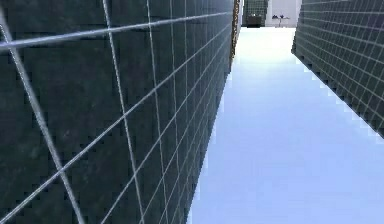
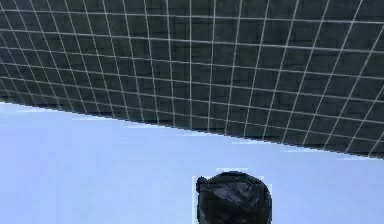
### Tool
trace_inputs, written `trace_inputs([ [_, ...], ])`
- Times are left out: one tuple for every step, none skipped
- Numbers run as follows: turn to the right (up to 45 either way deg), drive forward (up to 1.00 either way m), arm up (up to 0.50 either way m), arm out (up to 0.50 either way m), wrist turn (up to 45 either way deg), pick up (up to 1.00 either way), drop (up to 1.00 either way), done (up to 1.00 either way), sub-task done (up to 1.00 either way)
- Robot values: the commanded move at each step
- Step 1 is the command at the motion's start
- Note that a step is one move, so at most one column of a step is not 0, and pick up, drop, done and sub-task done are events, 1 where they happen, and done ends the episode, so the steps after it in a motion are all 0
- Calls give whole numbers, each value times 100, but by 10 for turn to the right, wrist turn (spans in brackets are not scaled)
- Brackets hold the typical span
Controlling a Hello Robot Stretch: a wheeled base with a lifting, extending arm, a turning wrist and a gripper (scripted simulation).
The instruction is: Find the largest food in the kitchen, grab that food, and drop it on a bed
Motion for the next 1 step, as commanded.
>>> trace_inputs([
  [150, 0, 0, 0, 0, 0, 0, 0, 0],
])
